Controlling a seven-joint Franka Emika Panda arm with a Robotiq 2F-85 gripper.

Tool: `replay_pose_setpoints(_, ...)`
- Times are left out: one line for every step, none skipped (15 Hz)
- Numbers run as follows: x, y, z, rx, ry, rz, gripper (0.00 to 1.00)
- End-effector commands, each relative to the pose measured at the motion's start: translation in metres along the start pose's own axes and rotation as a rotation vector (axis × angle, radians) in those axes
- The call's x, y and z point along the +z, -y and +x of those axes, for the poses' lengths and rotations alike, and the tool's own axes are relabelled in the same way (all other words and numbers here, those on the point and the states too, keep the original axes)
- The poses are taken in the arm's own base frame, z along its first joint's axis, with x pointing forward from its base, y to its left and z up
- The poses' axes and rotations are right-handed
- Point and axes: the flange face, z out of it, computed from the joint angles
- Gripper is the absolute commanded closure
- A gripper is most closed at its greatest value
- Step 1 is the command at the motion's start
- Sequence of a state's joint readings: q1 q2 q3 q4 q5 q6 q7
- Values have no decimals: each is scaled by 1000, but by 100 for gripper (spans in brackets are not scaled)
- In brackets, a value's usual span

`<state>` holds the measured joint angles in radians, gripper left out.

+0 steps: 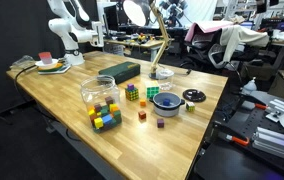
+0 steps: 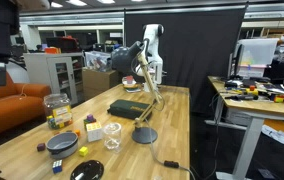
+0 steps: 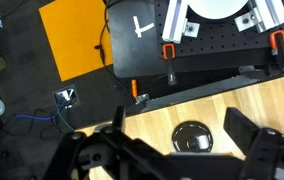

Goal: Take the kid and cover the pot

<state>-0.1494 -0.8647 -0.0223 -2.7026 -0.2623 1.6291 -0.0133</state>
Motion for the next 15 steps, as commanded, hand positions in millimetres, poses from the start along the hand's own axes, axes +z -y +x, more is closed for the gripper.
replay_pose_setpoints(0,0,0,0,1,0,0)
replay_pose_setpoints(-2,6,3,-3,0,11,0)
replay_pose_setpoints(-3,13,6,-16,5,32,0)
replay_pose_setpoints(-4,20,9,-28,5,56,0)
replay_pose_setpoints(-5,28,12,-42,6,87,0)
replay_pose_setpoints(-4,39,16,-51,6,118,0)
replay_pose_setpoints(-1,49,21,-48,4,134,0)
replay_pose_setpoints(2,58,26,-43,1,145,0)
replay_pose_setpoints(9,67,31,-34,-4,149,0)
replay_pose_setpoints(15,74,37,-4,-7,169,0)
replay_pose_setpoints(24,84,42,-5,9,196,0)
replay_pose_setpoints(33,91,46,-3,10,203,0)
replay_pose_setpoints(25,84,39,-24,7,179,0)
replay_pose_setpoints(31,88,42,-27,20,177,0)
replay_pose_setpoints(31,88,42,-27,22,176,0)
